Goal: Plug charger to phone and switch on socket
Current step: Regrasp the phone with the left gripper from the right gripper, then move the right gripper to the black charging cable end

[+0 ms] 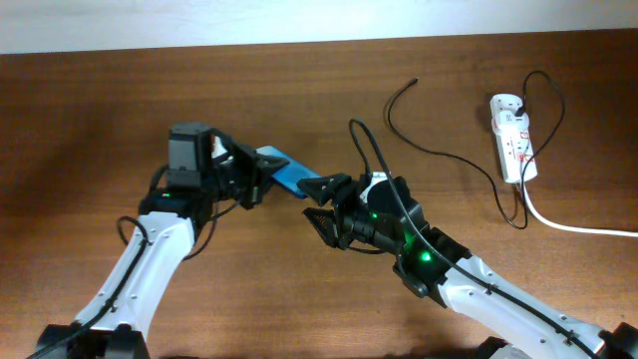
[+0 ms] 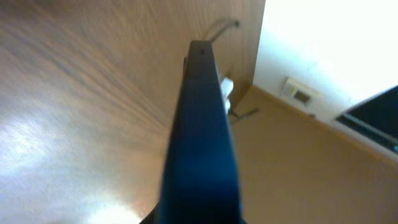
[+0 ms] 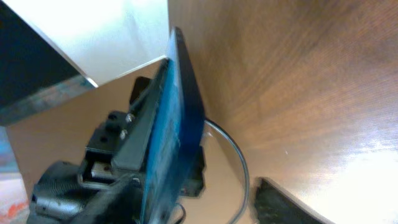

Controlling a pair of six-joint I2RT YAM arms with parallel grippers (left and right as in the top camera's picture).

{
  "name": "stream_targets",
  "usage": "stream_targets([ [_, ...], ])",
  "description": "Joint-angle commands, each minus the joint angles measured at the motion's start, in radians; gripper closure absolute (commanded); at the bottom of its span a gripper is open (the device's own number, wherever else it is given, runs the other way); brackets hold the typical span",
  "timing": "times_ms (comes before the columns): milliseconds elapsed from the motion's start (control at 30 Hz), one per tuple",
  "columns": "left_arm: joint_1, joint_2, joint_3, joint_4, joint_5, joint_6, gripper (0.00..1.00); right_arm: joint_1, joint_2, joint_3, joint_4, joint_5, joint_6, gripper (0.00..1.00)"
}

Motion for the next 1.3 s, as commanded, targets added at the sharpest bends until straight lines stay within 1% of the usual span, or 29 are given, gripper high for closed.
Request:
stream_targets([
  [0, 0.088, 0.003, 0.008, -0.130, -0.002, 0.231, 1.00, 0.011, 0.001, 0.009, -0.059, -0.006, -0.011, 0.11],
  [33, 0.116, 0.003, 0.008, -0.174, 0.005, 0.290, 1.00, 0.011, 0.001, 0.009, -0.117, -0.005, -0.011, 0.01],
  [67, 0.134, 0.003, 0.008, -0.192, 0.020, 0.328, 1.00, 0.011, 0.001, 0.009, -0.165, -0.003, -0.011, 0.01],
  [100, 0.164, 0.003, 0.008, -0.217, 0.045, 0.383, 1.00, 0.011, 0.001, 0.009, -0.260, 0.037, -0.011, 0.01],
  [200, 0.191, 0.003, 0.008, -0.238, 0.050, 0.405, 1.00, 0.011, 0.001, 0.009, -0.464, 0.226, -0.011, 0.00],
  [233, 0.191, 0.003, 0.008, -0.239, 0.050, 0.405, 1.00, 0.011, 0.001, 0.009, -0.507, 0.286, -0.012, 0.08],
  [267, 0.191, 0.003, 0.008, -0.241, 0.050, 0.406, 1.00, 0.011, 0.001, 0.009, -0.566, 0.391, -0.083, 0.26],
  [300, 0.191, 0.003, 0.008, -0.243, 0.050, 0.406, 1.00, 0.011, 0.001, 0.009, -0.575, 0.433, -0.134, 0.31],
  [367, 0.191, 0.003, 0.008, -0.243, 0.050, 0.406, 1.00, 0.011, 0.001, 0.009, -0.577, 0.505, -0.276, 0.48],
  [400, 0.191, 0.003, 0.008, -0.243, 0.050, 0.405, 1.00, 0.011, 0.001, 0.009, -0.578, 0.521, -0.324, 0.51],
  [500, 0.191, 0.003, 0.008, -0.242, 0.049, 0.405, 1.00, 0.011, 0.001, 0.009, -0.621, 0.532, -0.352, 0.50],
  [567, 0.191, 0.003, 0.008, -0.243, 0.049, 0.405, 1.00, 0.011, 0.001, 0.009, -0.711, 0.526, -0.352, 0.35],
  [600, 0.191, 0.003, 0.008, -0.242, 0.049, 0.405, 1.00, 0.011, 0.001, 0.009, -0.763, 0.497, -0.351, 0.20],
  [633, 0.191, 0.003, 0.008, -0.242, 0.043, 0.404, 1.00, 0.011, 0.001, 0.009, -0.802, 0.464, -0.352, 0.15],
  [667, 0.191, 0.003, 0.008, -0.242, 0.041, 0.404, 1.00, 0.011, 0.001, 0.009, -0.823, 0.456, -0.351, 0.14],
  [700, 0.191, 0.003, 0.008, -0.242, 0.042, 0.404, 1.00, 0.011, 0.001, 0.009, -0.841, 0.457, -0.352, 0.10],
  [733, 0.191, 0.003, 0.008, -0.242, 0.042, 0.404, 1.00, 0.011, 0.001, 0.009, -0.845, 0.464, -0.352, 0.04],
  [767, 0.191, 0.003, 0.008, -0.242, 0.042, 0.404, 1.00, 0.011, 0.001, 0.009, -0.850, 0.470, -0.352, 0.01],
  [867, 0.191, 0.003, 0.008, -0.243, 0.053, 0.404, 1.00, 0.011, 0.003, 0.007, -0.858, 0.490, -0.352, 0.00],
  [900, 0.191, 0.003, 0.008, -0.243, 0.054, 0.404, 1.00, 0.011, 0.003, 0.007, -0.863, 0.508, -0.352, 0.05],
  [933, 0.191, 0.003, 0.008, -0.243, 0.057, 0.404, 1.00, 0.011, 0.003, 0.007, -0.863, 0.543, -0.367, 0.15],
  [967, 0.191, 0.003, 0.008, -0.243, 0.069, 0.404, 1.00, 0.010, 0.003, 0.008, -0.824, 0.570, -0.446, 0.20],
  [1000, 0.191, 0.003, 0.008, -0.243, 0.070, 0.404, 1.00, 0.008, 0.003, 0.010, -0.805, 0.568, -0.485, 0.21],
  [1033, 0.191, 0.003, 0.008, -0.243, 0.069, 0.404, 1.00, -0.017, 0.003, 0.043, -0.805, 0.546, -0.580, 0.21],
  [1067, 0.191, 0.003, 0.008, -0.243, 0.069, 0.404, 1.00, -0.034, 0.003, 0.063, -0.812, 0.533, -0.621, 0.21],
  [1167, 0.191, 0.003, 0.008, -0.243, 0.087, 0.404, 1.00, -0.137, 0.003, 0.203, -0.906, 0.513, -0.741, 0.23],
  [1200, 0.191, 0.003, 0.008, -0.243, 0.088, 0.404, 1.00, -0.176, 0.009, 0.251, -0.932, 0.513, -0.782, 0.26],
  [1233, 0.191, 0.003, 0.008, -0.243, 0.087, 0.405, 1.00, -0.210, 0.019, 0.298, -0.956, 0.513, -0.821, 0.27],
  [1267, 0.191, 0.003, 0.008, -0.243, 0.087, 0.405, 1.00, -0.253, 0.048, 0.370, -0.994, 0.513, -0.874, 0.27],
])
